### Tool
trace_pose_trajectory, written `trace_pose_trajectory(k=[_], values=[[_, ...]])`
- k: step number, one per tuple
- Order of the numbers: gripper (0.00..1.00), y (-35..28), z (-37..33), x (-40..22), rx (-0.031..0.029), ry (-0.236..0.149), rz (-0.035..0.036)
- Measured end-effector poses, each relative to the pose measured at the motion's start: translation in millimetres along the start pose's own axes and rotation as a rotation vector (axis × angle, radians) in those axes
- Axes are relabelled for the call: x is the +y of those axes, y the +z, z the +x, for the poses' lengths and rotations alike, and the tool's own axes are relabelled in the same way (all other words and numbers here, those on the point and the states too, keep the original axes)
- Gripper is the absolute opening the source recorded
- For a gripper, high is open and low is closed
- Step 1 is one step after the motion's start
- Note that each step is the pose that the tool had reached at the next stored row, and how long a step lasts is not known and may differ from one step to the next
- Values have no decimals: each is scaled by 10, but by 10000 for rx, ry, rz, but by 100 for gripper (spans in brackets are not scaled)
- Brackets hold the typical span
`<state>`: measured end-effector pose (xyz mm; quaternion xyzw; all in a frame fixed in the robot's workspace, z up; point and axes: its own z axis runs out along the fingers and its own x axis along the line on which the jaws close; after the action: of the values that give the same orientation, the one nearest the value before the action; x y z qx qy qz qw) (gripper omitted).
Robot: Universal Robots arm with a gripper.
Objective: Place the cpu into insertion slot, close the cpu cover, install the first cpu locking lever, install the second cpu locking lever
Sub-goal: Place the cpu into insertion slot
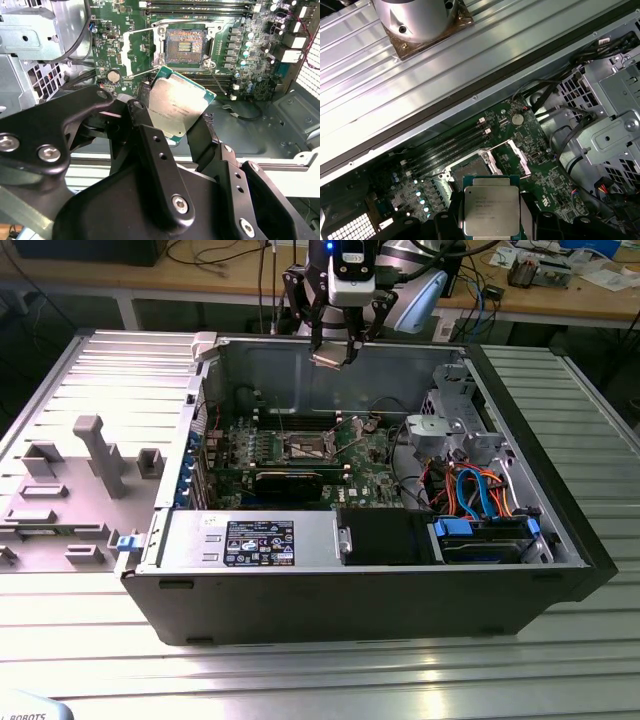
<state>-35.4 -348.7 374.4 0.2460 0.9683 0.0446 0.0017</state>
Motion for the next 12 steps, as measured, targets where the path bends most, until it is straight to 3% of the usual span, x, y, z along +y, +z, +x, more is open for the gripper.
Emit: trace_pose_trajectory(k=[4,8,12], values=[[54,0,0,0,-33,187,26],[54,1,3,-2,-76,638,27],[54,1,3,-2,-80,692,26]])
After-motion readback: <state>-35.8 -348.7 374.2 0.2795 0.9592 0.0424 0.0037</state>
